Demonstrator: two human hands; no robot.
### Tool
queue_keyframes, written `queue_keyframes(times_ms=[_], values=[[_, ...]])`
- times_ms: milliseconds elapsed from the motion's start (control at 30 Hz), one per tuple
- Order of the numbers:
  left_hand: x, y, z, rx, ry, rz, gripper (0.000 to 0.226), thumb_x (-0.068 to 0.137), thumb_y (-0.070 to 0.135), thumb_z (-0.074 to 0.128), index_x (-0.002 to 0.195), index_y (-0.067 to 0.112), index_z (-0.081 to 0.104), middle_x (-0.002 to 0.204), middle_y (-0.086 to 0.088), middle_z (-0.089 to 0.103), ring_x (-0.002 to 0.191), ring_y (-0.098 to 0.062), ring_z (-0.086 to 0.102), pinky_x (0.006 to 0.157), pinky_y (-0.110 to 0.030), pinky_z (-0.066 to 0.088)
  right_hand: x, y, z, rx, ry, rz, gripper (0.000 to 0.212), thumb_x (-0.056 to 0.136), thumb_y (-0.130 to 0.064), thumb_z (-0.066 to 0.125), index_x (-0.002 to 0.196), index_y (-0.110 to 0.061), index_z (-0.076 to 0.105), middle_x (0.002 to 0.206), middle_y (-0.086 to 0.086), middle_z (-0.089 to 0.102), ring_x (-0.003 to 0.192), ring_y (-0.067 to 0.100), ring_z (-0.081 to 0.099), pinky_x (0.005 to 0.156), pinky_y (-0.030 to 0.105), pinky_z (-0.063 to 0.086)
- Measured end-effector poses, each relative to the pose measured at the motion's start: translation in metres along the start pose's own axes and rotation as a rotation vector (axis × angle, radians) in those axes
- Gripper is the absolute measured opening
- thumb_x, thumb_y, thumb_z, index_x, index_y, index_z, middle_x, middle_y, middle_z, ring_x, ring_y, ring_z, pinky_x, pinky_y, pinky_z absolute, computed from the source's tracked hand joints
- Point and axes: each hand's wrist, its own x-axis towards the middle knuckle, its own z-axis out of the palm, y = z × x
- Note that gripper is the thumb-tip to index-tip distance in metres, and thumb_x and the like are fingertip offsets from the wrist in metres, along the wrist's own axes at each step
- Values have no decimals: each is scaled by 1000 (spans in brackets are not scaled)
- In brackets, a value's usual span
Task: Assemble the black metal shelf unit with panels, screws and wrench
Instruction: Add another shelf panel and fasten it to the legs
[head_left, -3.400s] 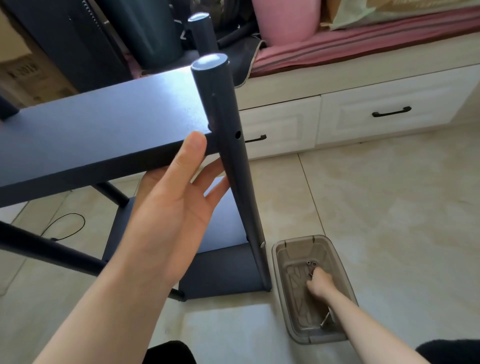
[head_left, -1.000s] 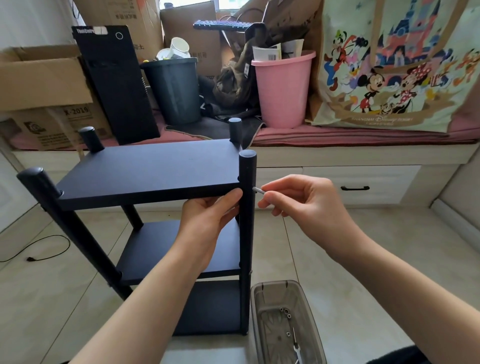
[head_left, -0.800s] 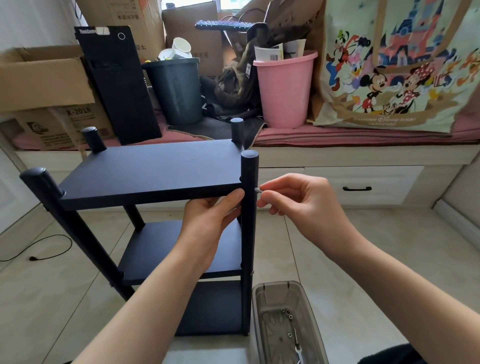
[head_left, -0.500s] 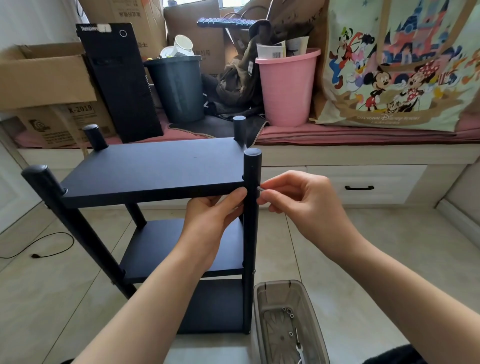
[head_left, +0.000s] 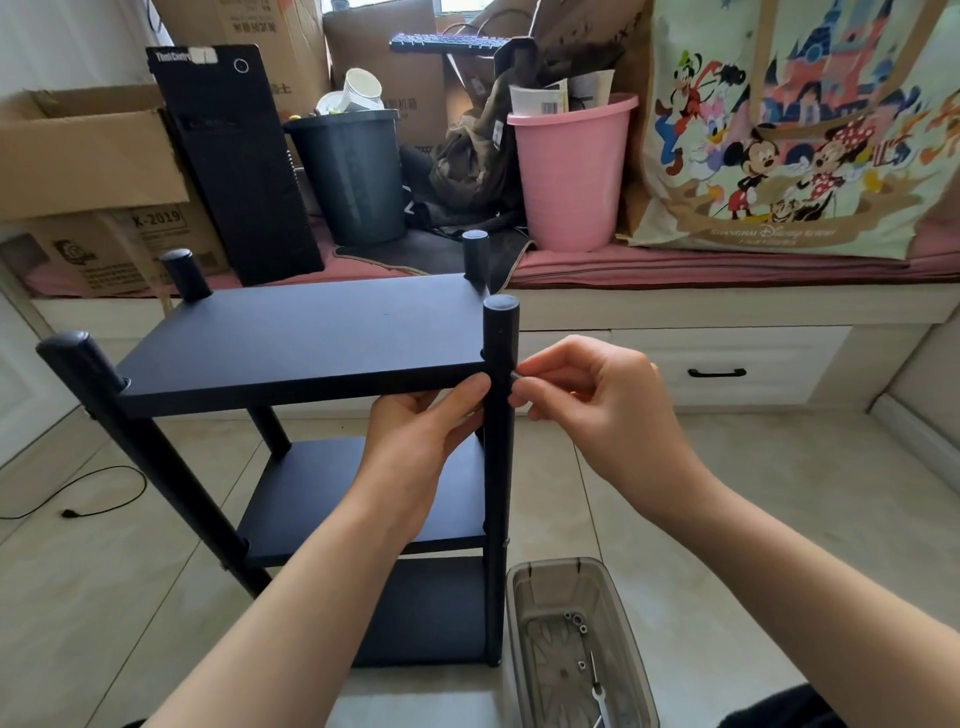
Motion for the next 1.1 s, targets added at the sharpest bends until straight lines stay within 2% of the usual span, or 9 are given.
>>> queue_keyframes(times_ms=[267, 367, 633, 933, 1100], values=[[0, 1, 2, -4, 11, -17, 45, 76, 27, 71, 118, 11, 70, 117, -7, 75, 109, -25, 72, 97, -38, 56, 1, -1, 1, 50, -6, 52, 9, 84, -13, 77, 87, -10, 69, 77, -2, 76, 74, 9, 73, 67, 20, 56], [0, 1, 1, 10, 16, -15, 43, 76, 28, 71, 116, 13, 71, 116, -5, 75, 108, -24, 72, 96, -36, 57, 1, 0, 0, -3, -10, 30, 9, 85, -19, 75, 86, -12, 70, 76, -4, 75, 73, 8, 72, 66, 19, 54], [0, -1, 0, -2, 5, 0, 35, 77, 29, 72, 110, 17, 74, 113, -5, 76, 107, -24, 72, 89, -28, 58, 4, -2, -2, -79, -9, -5, 7, 85, -15, 75, 82, -19, 70, 71, -7, 73, 68, 4, 69, 65, 16, 52], [0, -2, 1, -2, 19, 3, 36, 77, 30, 72, 112, 19, 74, 114, -4, 76, 108, -23, 72, 89, -28, 59, 4, -3, 1, -228, 27, -65, 8, 85, -17, 76, 83, -21, 69, 69, -12, 70, 67, -2, 67, 65, 9, 49], [1, -1, 1, -11, 5, 7, 26, 77, 30, 72, 102, 25, 79, 113, -4, 76, 107, -24, 72, 87, -27, 58, 4, 0, 2, -168, 34, -30, 8, 85, -14, 76, 82, -17, 69, 68, -10, 71, 68, 0, 68, 67, 15, 53]])
